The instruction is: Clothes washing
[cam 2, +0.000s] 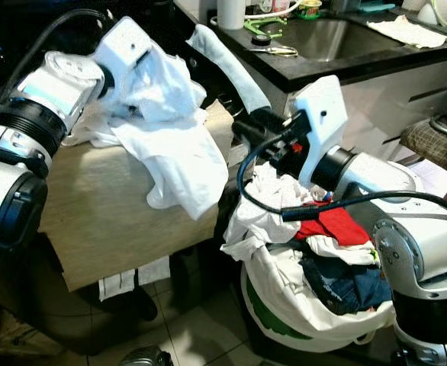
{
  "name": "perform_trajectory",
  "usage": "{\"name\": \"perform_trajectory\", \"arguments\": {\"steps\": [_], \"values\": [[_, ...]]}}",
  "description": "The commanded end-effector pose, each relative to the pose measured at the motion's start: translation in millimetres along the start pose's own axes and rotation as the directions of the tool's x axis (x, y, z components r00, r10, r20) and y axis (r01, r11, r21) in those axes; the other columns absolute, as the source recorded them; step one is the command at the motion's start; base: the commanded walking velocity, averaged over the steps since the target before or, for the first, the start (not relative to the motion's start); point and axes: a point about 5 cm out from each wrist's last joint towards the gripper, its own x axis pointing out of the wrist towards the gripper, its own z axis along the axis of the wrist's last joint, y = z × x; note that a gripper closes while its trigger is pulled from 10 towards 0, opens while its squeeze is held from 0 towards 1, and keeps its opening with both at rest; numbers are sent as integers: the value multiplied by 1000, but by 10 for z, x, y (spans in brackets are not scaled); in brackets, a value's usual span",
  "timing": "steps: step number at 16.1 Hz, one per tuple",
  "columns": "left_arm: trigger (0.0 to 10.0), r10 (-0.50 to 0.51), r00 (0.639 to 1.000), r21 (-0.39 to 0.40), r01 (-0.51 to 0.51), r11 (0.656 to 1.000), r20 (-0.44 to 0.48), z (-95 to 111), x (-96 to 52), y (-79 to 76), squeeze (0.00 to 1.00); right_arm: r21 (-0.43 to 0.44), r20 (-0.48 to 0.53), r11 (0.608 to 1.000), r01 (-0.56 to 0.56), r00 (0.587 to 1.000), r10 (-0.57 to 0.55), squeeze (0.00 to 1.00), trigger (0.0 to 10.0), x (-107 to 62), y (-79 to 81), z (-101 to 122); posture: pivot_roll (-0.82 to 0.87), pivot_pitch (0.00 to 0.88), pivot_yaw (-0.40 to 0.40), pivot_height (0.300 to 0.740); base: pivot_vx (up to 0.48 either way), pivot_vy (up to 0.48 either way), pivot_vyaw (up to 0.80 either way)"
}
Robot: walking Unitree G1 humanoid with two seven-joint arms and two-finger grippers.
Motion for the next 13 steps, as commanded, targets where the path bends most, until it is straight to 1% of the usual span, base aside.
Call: {"name": "perform_trajectory", "arguments": {"steps": [1,2,3,4,5,6,7,8,9,10,11,12,13], "values": [[10000,-42,999,-78,42,996,11,6,4,-32,1000,-18,31,999,45,999,-45,0,10000,-12,-71,73,-41,0,36,719,0,0,0],[10000,-16,997,-290,37,956,72,56,14,-55,1000,-9,39,996,93,995,-93,0,10000,-12,-124,77,-41,0,40,719,0,0,0],[10000,35,995,-384,3,923,91,80,13,-36,1000,-5,44,994,110,993,-110,0,10000,-11,-142,79,-41,0,40,719,0,0,0],[10000,141,986,-447,-89,890,84,76,1,34,1000,4,50,991,134,990,-135,0,10000,-9,-169,83,-41,0,41,719,0,0,0],[10000,297,954,-137,-288,948,47,29,-30,162,1000,22,50,983,181,982,-182,0,10000,-7,-223,82,-40,0,42,719,0,0,0],[10000,292,956,-10,-292,956,33,5,-24,156,1000,28,49,981,191,980,-193,0,10000,-6,-236,80,-40,0,42,719,0,0,0],[10000,162,986,-1,-162,987,-32,-53,18,42,1000,28,43,979,203,978,-204,0,10000,-5,-250,74,-37,0,43,719,0,0,0],[10000,122,992,-267,-120,956,-9,-51,45,-29,608,32,43,978,207,977,-208,0,10000,-4,-252,71,-36,0,45,719,0,0,0],[10000,172,985,-382,-162,910,-7,-50,42,-9,0,37,46,975,219,974,-220,0,10000,-6,-261,72,-39,0,47,719,0,0,0],[10000,216,976,-273,-210,939,-7,-46,26,42,0,38,47,973,228,972,-230,0,10000,-9,-271,72,-40,0,51,719,0,0,0],[10000,355,934,152,-356,922,33,-2,-16,157,0,42,48,967,250,966,-252,0,10000,-17,-297,76,-40,0,52,719,0,0,0],[10000,298,953,311,-297,903,47,21,-7,129,0,44,49,962,268,962,-270,0,10000,-25,-320,82,-40,0,55,719,0,0,0],[10000,298,953,311,-297,903,47,21,-7,129,0,44,49,962,268,962,-270,0,10000,-25,-320,82,-40,0,55,719,0,0,0]]}}
